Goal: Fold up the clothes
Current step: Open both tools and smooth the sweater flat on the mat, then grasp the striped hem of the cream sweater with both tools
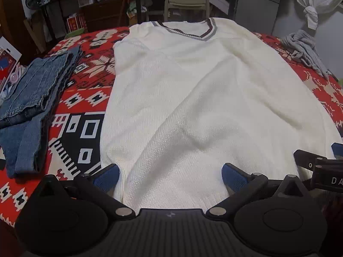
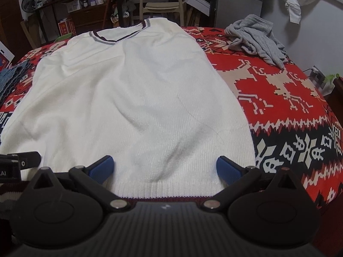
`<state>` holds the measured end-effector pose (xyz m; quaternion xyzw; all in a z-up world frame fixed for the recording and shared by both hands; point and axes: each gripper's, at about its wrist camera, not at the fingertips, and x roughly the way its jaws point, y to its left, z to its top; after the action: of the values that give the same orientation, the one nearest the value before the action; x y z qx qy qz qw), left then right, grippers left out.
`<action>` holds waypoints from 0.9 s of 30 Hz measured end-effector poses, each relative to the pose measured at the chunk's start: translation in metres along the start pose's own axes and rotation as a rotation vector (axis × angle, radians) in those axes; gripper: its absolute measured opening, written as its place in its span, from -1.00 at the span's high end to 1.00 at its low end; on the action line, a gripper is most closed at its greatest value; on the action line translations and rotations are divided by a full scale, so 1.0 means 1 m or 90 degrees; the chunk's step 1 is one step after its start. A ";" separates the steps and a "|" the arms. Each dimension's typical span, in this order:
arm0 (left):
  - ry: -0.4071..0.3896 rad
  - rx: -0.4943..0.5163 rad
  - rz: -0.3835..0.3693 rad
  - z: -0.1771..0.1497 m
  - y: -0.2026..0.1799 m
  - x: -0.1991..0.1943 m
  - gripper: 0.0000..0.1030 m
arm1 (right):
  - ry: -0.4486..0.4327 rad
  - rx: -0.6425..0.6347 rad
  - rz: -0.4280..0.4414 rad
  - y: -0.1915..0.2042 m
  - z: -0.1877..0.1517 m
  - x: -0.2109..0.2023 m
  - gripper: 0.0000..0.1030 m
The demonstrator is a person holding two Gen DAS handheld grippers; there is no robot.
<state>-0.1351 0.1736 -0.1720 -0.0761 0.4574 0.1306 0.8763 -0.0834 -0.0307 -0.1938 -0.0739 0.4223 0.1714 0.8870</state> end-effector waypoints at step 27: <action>0.071 -0.210 -0.158 -0.026 0.112 -0.040 0.44 | 0.074 0.090 0.081 -0.110 0.003 -0.046 0.55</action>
<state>-0.2106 0.2677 -0.1553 -0.2818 0.4647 0.0902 0.8345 -0.0678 -0.1433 -0.1575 0.0062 0.4877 0.1925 0.8515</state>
